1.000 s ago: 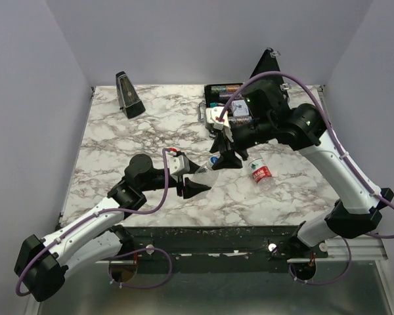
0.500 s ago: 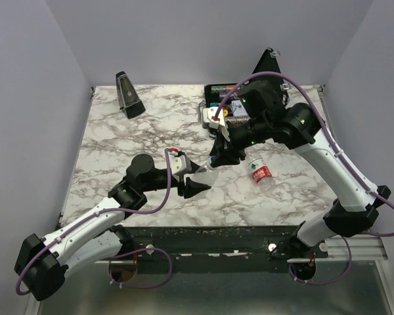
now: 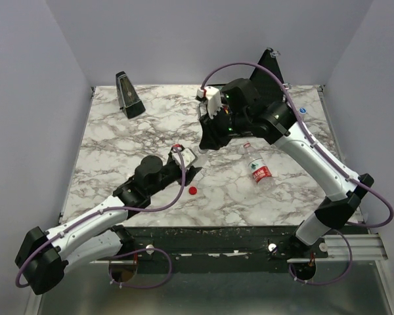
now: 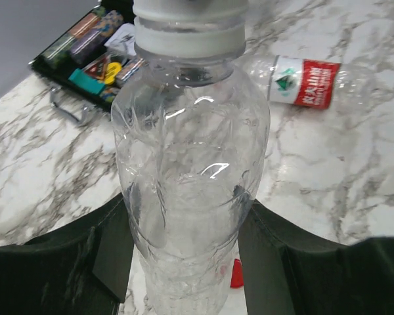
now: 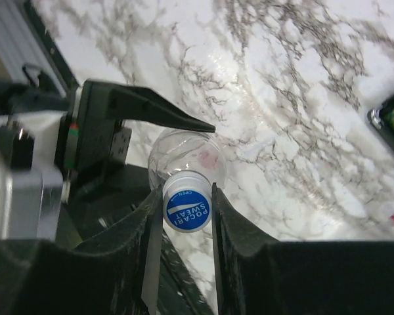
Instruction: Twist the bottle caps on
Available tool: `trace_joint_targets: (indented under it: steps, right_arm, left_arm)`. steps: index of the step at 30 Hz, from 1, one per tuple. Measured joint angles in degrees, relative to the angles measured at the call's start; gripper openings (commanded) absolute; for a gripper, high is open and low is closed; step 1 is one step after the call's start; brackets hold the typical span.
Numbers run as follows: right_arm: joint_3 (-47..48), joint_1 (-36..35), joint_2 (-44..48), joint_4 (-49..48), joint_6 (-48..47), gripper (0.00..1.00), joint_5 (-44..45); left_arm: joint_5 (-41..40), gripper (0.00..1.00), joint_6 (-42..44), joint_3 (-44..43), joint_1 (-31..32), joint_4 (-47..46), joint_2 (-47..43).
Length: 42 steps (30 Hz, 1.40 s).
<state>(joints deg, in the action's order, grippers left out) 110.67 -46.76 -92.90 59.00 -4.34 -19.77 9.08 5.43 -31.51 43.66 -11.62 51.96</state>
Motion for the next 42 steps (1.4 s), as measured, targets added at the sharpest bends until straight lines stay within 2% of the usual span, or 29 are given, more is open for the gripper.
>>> trace_joint_targets:
  steps: [4, 6, 9, 12, 14, 17, 23, 30, 36, 42]
  right_arm:
    - [-5.4, 0.0, 1.3, -6.5, 15.0, 0.06, 8.0]
    - [-7.7, 0.0, 2.3, -8.7, 19.2, 0.07, 10.5]
    - [-8.5, 0.0, 2.7, -11.0, 22.0, 0.27, 12.0]
    - [-6.9, 0.0, 2.9, -10.9, 19.6, 0.49, 11.2]
    - [-4.6, -0.2, 2.9, -9.7, 17.1, 0.59, 10.1]
    - [-1.1, -0.5, 4.2, -7.7, 9.6, 0.64, 6.8]
    - [-1.0, -0.8, 11.3, -1.7, -9.4, 0.66, 0.8]
    - [-8.7, -0.8, 18.6, 3.1, -30.8, 0.67, -4.9]
    - [-13.0, -0.8, 19.6, 4.5, -41.1, 0.66, -8.5]
    - [-14.1, -0.8, 19.7, 4.1, -46.4, 0.65, -12.5]
  left_arm:
    - [-12.7, 0.08, 4.7, 0.0, 3.0, -1.6, 2.4]
    - [-16.9, 0.08, 6.9, 0.0, 4.0, -3.1, 4.2]
    - [-19.8, 0.08, 8.5, 0.0, 4.4, -4.6, 4.9]
    - [-19.7, 0.08, 8.7, -0.1, 4.4, -5.2, 4.0]
    - [-18.2, 0.08, 8.6, -1.3, 4.2, -4.7, 3.1]
    - [-14.0, 0.09, 8.0, -3.5, 3.4, -2.2, 2.2]
    - [5.2, 0.1, 5.8, -8.4, -1.9, 5.8, 2.1]
    - [25.2, 0.11, 7.9, -16.3, -4.7, 21.4, 4.0]
    - [34.1, 0.11, 11.5, -19.7, -4.7, 31.3, 6.0]
    - [36.9, 0.11, 13.3, -19.7, -4.7, 35.9, 6.6]
